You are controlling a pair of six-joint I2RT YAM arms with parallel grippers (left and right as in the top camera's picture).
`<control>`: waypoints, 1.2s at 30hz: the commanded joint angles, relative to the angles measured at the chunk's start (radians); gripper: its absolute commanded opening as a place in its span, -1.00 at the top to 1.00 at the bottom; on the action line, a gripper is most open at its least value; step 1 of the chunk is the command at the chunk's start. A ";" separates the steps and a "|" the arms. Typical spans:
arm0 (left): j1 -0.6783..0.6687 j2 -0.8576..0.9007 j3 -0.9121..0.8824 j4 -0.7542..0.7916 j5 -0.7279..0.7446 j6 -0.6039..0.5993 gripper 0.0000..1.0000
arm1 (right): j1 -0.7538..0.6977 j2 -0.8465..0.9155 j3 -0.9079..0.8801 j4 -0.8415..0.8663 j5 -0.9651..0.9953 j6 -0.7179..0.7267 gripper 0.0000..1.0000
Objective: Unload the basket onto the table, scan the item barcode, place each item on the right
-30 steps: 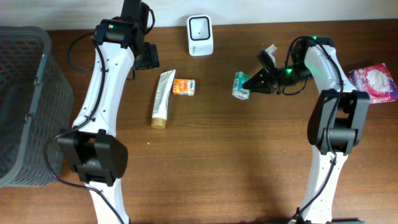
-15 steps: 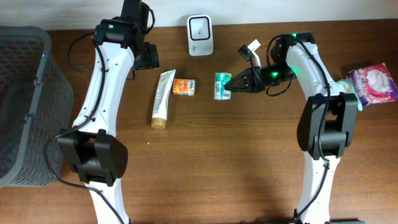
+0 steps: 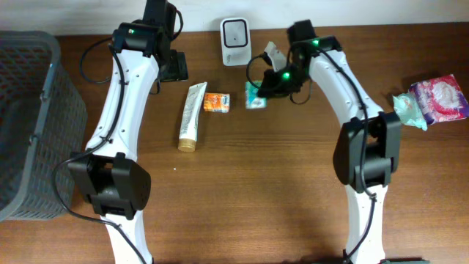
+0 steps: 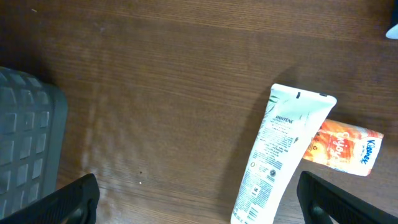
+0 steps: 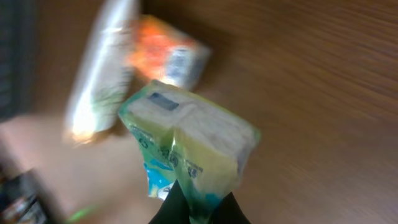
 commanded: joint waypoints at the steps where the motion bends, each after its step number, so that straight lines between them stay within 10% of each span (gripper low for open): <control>1: -0.002 -0.011 0.001 -0.001 -0.010 -0.013 -0.98 | 0.054 -0.027 0.090 0.198 0.566 -0.085 0.92; 11: -0.002 -0.011 0.001 -0.001 -0.010 -0.013 -0.98 | 0.150 0.116 0.088 0.822 0.607 -0.778 0.92; 16: -0.002 -0.011 0.001 -0.001 -0.010 -0.013 -0.98 | 0.164 0.142 0.087 0.842 0.584 -0.798 0.92; 22: -0.002 -0.011 0.001 -0.001 -0.010 -0.013 -0.99 | 0.010 -0.012 0.104 0.678 0.704 -0.129 0.92; 27: -0.002 -0.011 0.001 -0.001 -0.010 -0.013 -0.98 | -0.363 -0.066 0.102 0.072 0.704 0.018 0.92; 36: -0.002 -0.011 0.001 -0.001 -0.010 -0.013 -0.98 | -0.871 -0.066 0.090 -0.174 0.497 0.623 0.92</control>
